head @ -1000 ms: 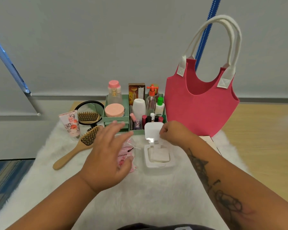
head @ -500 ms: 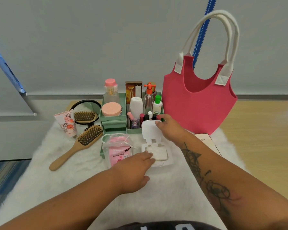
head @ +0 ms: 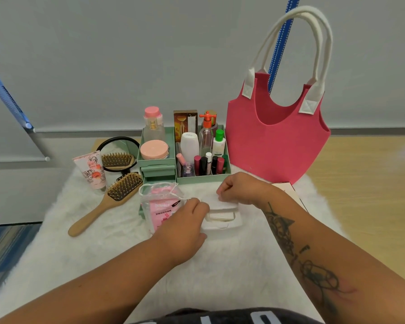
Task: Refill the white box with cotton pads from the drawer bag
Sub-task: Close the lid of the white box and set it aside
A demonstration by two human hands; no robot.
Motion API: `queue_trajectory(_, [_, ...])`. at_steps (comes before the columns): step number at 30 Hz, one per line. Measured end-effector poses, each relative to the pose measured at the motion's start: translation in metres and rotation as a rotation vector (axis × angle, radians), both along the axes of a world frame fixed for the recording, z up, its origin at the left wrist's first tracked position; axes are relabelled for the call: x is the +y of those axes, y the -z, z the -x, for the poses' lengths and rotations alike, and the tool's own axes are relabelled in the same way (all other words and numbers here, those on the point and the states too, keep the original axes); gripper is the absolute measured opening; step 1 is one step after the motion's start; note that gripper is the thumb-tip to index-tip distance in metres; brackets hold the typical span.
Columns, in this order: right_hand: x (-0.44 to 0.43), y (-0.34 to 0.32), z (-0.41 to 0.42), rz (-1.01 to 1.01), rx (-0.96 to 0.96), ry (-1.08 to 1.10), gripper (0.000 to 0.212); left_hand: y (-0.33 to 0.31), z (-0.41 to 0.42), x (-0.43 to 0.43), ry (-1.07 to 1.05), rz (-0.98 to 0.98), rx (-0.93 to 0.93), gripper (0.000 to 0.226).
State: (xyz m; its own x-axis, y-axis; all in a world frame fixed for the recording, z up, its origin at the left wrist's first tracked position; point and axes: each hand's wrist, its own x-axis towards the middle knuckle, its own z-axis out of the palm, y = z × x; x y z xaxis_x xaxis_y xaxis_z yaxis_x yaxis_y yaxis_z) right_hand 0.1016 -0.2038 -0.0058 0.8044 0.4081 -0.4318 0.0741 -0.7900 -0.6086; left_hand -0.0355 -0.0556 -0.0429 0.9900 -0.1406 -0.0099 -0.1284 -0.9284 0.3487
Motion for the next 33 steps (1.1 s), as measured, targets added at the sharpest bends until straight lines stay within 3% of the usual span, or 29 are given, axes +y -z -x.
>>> queue_trajectory(4, [-0.003,0.003,0.006,0.174,-0.032,-0.116,0.033,0.001,0.001,-0.003,0.045,-0.01,0.015,0.057])
queue_trajectory(8, [-0.004,0.01,0.013,0.212,-0.067,-0.129,0.043,0.005,0.003,-0.004,0.121,-0.082,0.108,0.055])
queue_trajectory(25, [-0.005,0.013,0.021,0.238,-0.096,-0.096,0.048,0.011,0.006,-0.011,0.133,-0.159,0.15,0.06])
queue_trajectory(29, [-0.005,0.014,0.02,0.233,-0.244,-0.178,0.071,0.009,0.006,-0.01,0.137,-0.168,0.18,0.063])
queue_trajectory(33, [-0.003,0.013,0.022,0.275,-0.197,-0.425,0.101,0.002,0.009,-0.007,0.129,-0.166,0.153,0.057])
